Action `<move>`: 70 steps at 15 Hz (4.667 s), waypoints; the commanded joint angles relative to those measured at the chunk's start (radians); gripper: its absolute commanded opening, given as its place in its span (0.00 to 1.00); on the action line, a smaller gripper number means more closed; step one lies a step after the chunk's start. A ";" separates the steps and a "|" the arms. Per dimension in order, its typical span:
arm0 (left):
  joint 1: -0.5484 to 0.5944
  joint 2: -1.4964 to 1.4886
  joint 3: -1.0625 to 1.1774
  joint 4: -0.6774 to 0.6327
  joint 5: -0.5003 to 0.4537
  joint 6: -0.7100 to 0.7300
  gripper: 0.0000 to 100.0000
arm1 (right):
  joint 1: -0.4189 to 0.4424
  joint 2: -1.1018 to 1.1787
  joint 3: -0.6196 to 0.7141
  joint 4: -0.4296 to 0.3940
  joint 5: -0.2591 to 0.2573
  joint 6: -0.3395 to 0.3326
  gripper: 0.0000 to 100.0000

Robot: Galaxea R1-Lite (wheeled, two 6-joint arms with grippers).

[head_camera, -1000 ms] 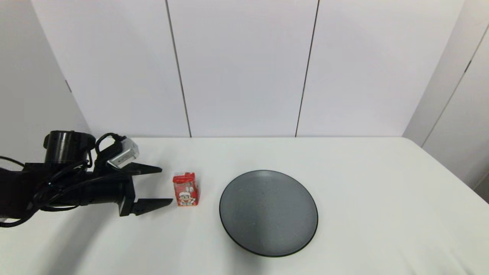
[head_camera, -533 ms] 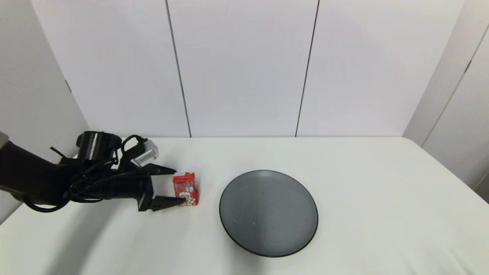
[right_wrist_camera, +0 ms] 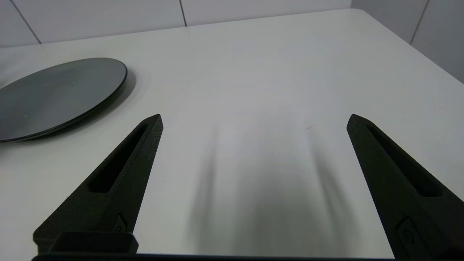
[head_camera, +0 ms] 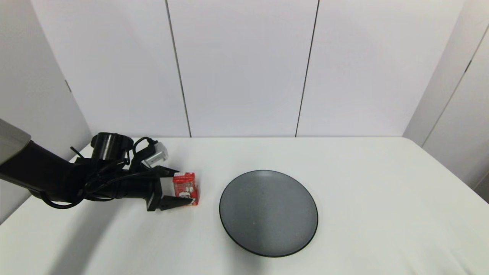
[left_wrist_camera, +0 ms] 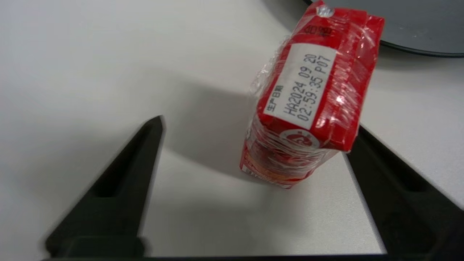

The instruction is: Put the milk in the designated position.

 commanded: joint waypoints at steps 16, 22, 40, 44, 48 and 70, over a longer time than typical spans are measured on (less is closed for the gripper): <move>-0.049 -0.094 -0.166 0.045 0.004 -0.136 0.00 | 0.001 0.000 0.000 0.000 0.000 0.001 1.00; -0.235 0.063 -0.439 0.046 0.109 -0.255 0.00 | 0.001 0.000 0.000 0.000 0.000 0.001 1.00; -0.376 0.526 -0.912 0.049 0.156 -0.256 0.00 | 0.001 0.000 0.000 0.000 0.000 0.001 1.00; -0.376 0.548 -0.920 0.051 0.156 -0.258 1.00 | 0.001 0.000 0.000 0.000 0.000 0.001 1.00; -0.374 0.555 -0.920 0.051 0.155 -0.256 1.00 | 0.001 0.000 0.000 0.000 0.000 0.001 1.00; -0.337 -0.009 -0.499 0.315 0.268 -0.313 1.00 | 0.001 0.000 0.000 0.000 0.000 0.001 1.00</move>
